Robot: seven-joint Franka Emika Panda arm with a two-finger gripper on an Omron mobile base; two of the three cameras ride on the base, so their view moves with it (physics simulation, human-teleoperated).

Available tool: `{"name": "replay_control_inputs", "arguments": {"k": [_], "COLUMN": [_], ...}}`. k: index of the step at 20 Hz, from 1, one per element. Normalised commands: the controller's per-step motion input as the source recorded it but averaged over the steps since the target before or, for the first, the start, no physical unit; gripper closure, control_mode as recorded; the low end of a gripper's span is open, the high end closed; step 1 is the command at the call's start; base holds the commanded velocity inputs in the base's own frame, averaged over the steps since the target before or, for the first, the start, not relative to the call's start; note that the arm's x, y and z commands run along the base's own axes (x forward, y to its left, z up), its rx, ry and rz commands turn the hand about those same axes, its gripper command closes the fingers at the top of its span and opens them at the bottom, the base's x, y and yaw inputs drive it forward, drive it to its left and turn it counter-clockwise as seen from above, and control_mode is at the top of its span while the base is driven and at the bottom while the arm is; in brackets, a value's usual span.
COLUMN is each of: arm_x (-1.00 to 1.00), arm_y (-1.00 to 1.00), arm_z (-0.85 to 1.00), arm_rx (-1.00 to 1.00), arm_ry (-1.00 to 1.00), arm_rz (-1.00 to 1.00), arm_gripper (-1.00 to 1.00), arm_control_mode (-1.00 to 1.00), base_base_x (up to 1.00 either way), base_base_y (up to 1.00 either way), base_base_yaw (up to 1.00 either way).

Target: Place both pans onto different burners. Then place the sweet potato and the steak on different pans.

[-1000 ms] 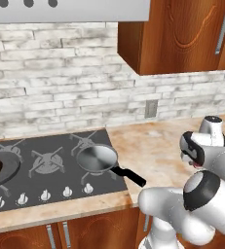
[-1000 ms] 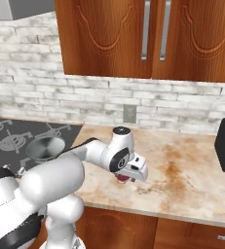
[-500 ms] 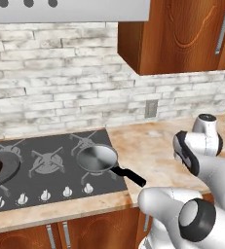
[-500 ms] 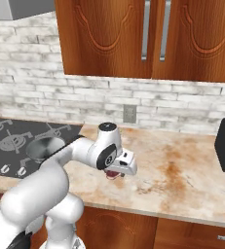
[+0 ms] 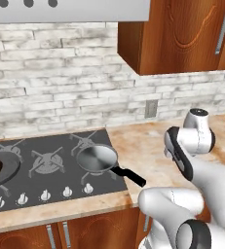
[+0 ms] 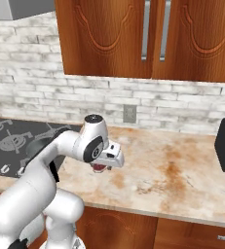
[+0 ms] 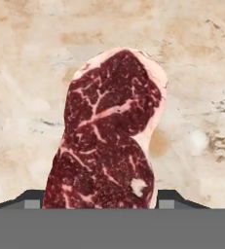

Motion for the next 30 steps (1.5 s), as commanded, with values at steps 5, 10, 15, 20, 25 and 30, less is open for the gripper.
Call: {"name": "replay_control_inputs", "arguments": {"k": [5, 10, 15, 20, 25, 30], "arm_x": [0.09, 0.15, 0.35, 0.54, 0.52, 0.33], "arm_y": [0.58, 0.64, 0.69, 0.59, 0.53, 0.59], "arm_z": [0.09, 0.12, 0.07, 0.0, 0.0, 0.0], "arm_rx": [0.0, 0.0, 0.0, 0.0, 0.0, 0.02], "arm_ry": [0.0, 0.01, 0.05, 0.03, 0.06, 0.11], "arm_rz": [0.07, 0.07, 0.05, 0.07, 0.06, 0.07], "arm_gripper": [1.0, 1.0, 1.0, 1.0, 1.0, 1.0], "arm_control_mode": [-1.0, -1.0, -1.0, -1.0, -1.0, -1.0], "base_base_x": [0.0, 0.0, 0.0, 0.0, 0.0, 0.0], "base_base_y": [0.0, 0.0, 0.0, 0.0, 0.0, 0.0], "base_base_yaw": [0.0, 0.0, 0.0, 0.0, 0.0, 0.0]}}
